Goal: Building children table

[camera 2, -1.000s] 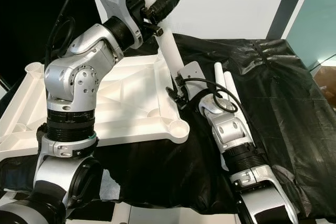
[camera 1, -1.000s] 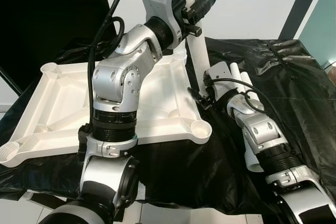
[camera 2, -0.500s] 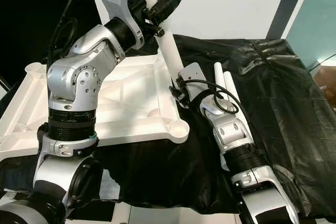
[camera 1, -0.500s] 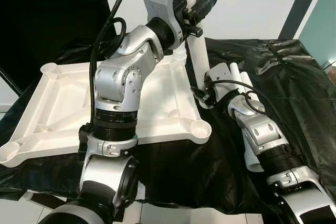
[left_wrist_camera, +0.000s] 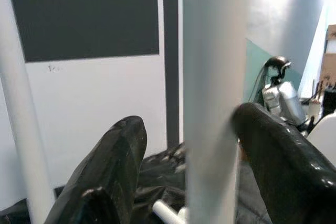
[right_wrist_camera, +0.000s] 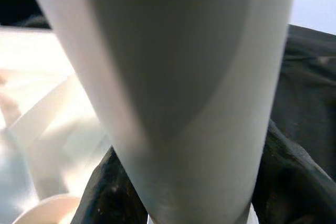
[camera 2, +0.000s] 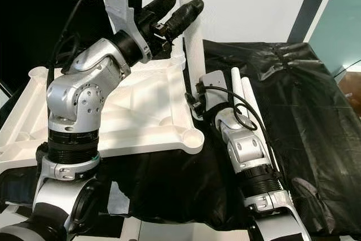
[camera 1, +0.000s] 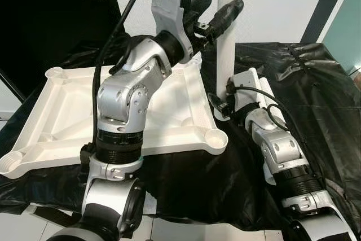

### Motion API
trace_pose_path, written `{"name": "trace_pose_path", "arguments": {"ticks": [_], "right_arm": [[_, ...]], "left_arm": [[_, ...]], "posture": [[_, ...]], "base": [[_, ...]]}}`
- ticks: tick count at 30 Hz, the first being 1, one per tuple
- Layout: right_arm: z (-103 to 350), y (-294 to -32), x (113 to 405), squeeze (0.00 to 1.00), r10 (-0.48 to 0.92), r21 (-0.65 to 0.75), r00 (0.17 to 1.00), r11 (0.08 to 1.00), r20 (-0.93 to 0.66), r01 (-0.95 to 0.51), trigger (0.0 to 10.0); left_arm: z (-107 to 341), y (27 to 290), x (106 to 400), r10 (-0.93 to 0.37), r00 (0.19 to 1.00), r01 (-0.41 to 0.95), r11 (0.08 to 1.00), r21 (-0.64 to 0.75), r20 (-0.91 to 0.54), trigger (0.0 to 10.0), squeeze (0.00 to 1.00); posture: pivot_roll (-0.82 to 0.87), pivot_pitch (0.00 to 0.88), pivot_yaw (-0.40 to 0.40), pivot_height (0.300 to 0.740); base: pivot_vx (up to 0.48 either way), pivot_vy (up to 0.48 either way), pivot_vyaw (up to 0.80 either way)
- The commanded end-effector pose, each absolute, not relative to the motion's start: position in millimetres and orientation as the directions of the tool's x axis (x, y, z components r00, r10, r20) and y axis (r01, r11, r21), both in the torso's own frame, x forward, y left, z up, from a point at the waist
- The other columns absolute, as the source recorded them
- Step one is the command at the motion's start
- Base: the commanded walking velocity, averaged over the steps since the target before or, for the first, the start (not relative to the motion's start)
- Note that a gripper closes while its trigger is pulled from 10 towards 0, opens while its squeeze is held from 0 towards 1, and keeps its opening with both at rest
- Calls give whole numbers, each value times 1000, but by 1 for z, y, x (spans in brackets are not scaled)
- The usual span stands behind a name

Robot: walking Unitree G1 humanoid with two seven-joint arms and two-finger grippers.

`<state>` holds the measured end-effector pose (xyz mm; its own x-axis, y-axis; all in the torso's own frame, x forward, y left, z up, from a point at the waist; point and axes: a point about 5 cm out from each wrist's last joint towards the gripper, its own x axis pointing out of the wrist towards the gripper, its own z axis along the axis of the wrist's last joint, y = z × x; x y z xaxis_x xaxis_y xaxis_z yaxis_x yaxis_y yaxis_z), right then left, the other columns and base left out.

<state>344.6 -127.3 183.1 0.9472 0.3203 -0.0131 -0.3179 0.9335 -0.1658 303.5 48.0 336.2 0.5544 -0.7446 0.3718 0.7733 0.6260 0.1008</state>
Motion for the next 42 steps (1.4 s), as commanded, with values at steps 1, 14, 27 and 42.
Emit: {"name": "trace_pose_path", "arguments": {"ticks": [1, 14, 27, 42], "right_arm": [[183, -135, 344, 0, 276, -111, 961, 955, 3, -274, 10000], [174, -128, 332, 0, 283, -34, 959, 959, 23, -282, 10000], [173, -118, 317, 0, 304, -38, 950, 953, 68, -302, 10000], [169, -92, 303, 0, 343, 17, 936, 938, 72, -345, 10000]], "left_arm": [[329, 51, 303, -754, 557, 775, 622, 108, 348, 10000, 0], [267, 71, 297, -783, 600, 774, 620, 128, 166, 10000, 0], [223, 93, 287, -758, 649, 735, 647, 204, 67, 10000, 0], [207, 95, 272, -807, 590, 787, 574, 226, -5, 10000, 0]], "posture": [[-56, 0, 32, 740], [-33, 0, 19, 740], [-18, 12, 11, 740], [-10, 20, 2, 740]], "base": [[0, 0, 0], [0, 0, 0], [0, 0, 0], [0, 0, 0]]}}
